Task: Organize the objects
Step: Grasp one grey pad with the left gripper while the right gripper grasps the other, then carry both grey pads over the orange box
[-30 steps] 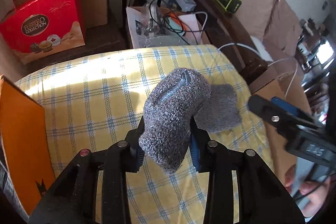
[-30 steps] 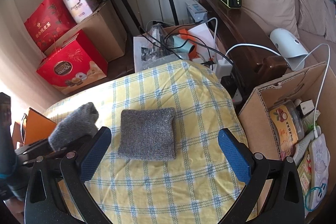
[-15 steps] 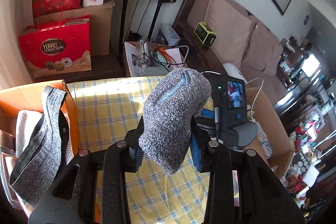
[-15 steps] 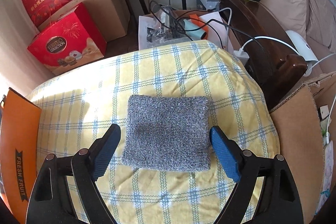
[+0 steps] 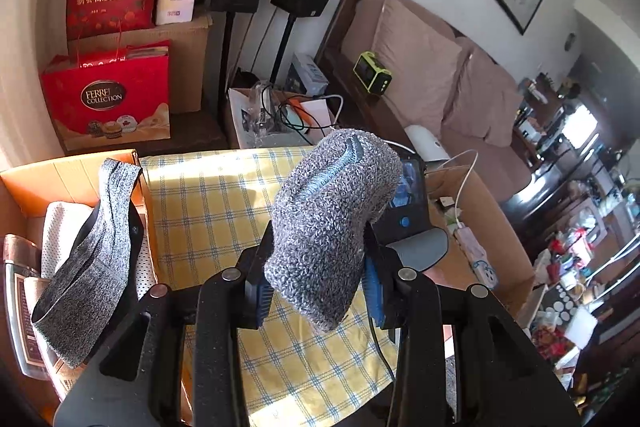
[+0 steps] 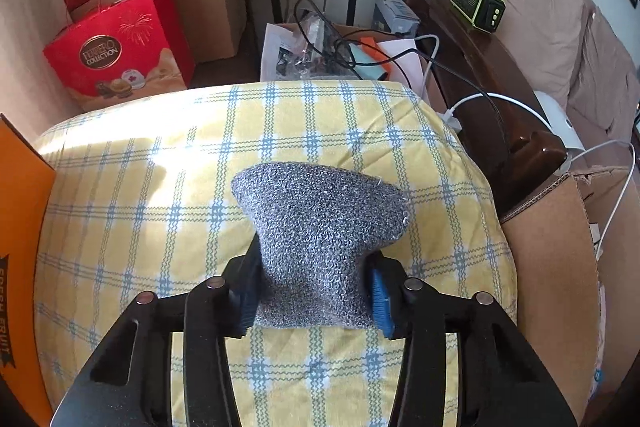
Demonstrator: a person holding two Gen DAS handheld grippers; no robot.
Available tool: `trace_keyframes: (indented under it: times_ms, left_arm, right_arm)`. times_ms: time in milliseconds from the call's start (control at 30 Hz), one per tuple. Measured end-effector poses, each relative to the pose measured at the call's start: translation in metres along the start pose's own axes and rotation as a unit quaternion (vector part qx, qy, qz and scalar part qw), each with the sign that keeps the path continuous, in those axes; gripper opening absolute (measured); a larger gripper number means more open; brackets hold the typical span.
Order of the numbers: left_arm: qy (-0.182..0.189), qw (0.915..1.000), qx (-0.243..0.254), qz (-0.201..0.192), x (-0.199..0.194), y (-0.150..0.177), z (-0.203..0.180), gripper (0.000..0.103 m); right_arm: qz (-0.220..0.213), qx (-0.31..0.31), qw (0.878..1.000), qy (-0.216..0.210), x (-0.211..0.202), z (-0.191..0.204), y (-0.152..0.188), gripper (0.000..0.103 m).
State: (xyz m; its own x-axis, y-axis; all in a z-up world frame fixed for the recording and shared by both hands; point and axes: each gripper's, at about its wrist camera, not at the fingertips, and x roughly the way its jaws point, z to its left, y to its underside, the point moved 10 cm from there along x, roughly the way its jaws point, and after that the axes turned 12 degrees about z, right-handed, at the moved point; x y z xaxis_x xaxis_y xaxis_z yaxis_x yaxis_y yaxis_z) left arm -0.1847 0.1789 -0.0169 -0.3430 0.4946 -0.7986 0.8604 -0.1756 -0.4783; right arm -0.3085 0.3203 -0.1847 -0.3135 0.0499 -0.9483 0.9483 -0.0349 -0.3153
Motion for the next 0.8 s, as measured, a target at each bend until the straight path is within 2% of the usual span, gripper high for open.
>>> trace_keyframes:
  times_ms: [100,300,467,567,800]
  left_arm:
    - [0.004,0.9999,0.002,-0.012,-0.017,0.006,-0.005,0.035]
    - [-0.033,0.999,0.016,-0.025,-0.04,0.023,0.001,0.035]
    - [-0.058,0.9981,-0.004,-0.021,-0.049,0.042,0.031,0.035]
    - [-0.089,0.9958,-0.013,-0.018,-0.055,0.053,0.057,0.035]
    - [-0.101,0.9932,-0.058,-0.002,-0.063,0.084,0.118,0.037]
  right_arm:
    - [-0.019,0.002,1.0,-0.006,-0.02,-0.001,0.002,0.043]
    - [-0.045,-0.004,0.998,-0.04,-0.076,0.014,0.007,0.043]
    - [-0.068,-0.024,0.995,-0.067,-0.123,0.043,0.016,0.044]
    - [-0.083,-0.049,0.992,-0.08,-0.149,0.069,0.026,0.044]
    - [-0.102,-0.101,0.981,-0.133,-0.193,0.137,0.044,0.046]
